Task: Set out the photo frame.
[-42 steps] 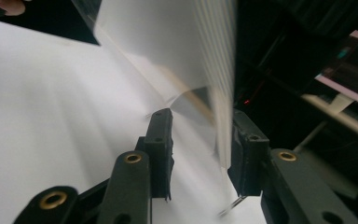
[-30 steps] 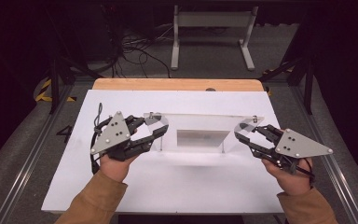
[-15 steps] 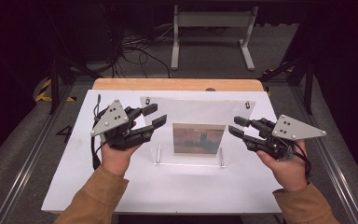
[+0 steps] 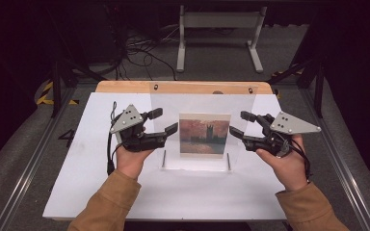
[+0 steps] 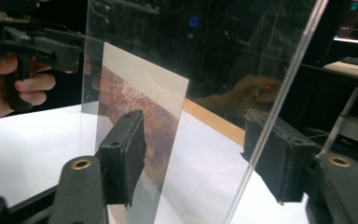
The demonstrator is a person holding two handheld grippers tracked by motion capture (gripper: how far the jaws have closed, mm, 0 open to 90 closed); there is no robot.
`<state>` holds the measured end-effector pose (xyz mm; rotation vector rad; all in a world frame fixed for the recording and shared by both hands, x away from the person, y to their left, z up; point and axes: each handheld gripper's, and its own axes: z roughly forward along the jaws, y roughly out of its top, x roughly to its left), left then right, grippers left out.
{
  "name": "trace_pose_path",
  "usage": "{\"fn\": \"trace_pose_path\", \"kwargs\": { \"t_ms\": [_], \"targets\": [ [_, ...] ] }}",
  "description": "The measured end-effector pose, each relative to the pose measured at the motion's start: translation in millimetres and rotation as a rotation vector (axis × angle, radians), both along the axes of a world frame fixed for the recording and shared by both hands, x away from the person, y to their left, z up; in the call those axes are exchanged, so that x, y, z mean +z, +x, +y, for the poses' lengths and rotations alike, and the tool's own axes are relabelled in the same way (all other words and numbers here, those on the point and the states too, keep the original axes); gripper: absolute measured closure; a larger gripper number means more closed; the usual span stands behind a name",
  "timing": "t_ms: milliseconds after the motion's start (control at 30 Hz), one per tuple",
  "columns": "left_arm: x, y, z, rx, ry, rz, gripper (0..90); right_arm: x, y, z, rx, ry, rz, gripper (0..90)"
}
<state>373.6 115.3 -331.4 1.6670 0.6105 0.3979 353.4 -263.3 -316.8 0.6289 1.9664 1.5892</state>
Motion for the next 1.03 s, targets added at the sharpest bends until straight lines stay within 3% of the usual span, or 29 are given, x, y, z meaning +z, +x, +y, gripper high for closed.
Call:
{"fn": "trace_pose_path", "kwargs": {
  "t_ms": [33, 100, 167, 233, 367, 600, 767, 833, 933, 1033],
  "targets": [
    [-3.3, -1.4, 3.5, 0.017, 0.032, -0.007, 21.5, -2.1, -2.3, -3.5, -0.027, 0.003, -0.007, 27.2],
    [-5.4, -3.1, 6.2, 0.022, 0.045, 0.0, 18.7, -5.4, -6.5, -10.1, -0.054, 0.017, 0.014, 23.0],
    [-10.6, -8.4, 15.0, 0.028, 0.074, 0.003, 18.1, -8.0, -9.1, -14.9, -0.064, 0.024, 0.027, 22.9],
    [-18.2, -17.8, 27.1, 0.041, 0.107, 0.008, 16.9, -17.5, -19.7, -31.3, -0.093, 0.006, 0.045, 22.0],
    [-31.1, -28.6, 43.8, 0.053, 0.12, 0.03, 15.5, -31.0, -33.0, -49.7, -0.125, 0.005, 0.057, 21.0],
    [-59.0, -39.5, 67.9, 0.063, 0.124, 0.102, 13.1, -61.7, -44.3, -77.8, -0.185, 0.008, 0.12, 20.2],
    [-79.6, -47.9, 85.8, 0.047, 0.107, 0.088, 12.1, -77.3, -47.0, -85.1, -0.209, -0.006, 0.141, 19.6],
    [-87.4, -49.5, 91.7, 0.053, 0.104, 0.102, 11.8, -82.5, -47.8, -87.4, -0.215, -0.005, 0.151, 19.5],
    [-90.5, -49.9, 95.6, 0.061, 0.102, 0.116, 11.2, -85.0, -47.9, -88.6, -0.219, -0.001, 0.151, 19.4],
    [-88.7, -51.0, 98.4, 0.069, 0.102, 0.102, 11.2, -87.1, -47.6, -89.0, -0.218, 0.011, 0.151, 19.2]
  ]
}}
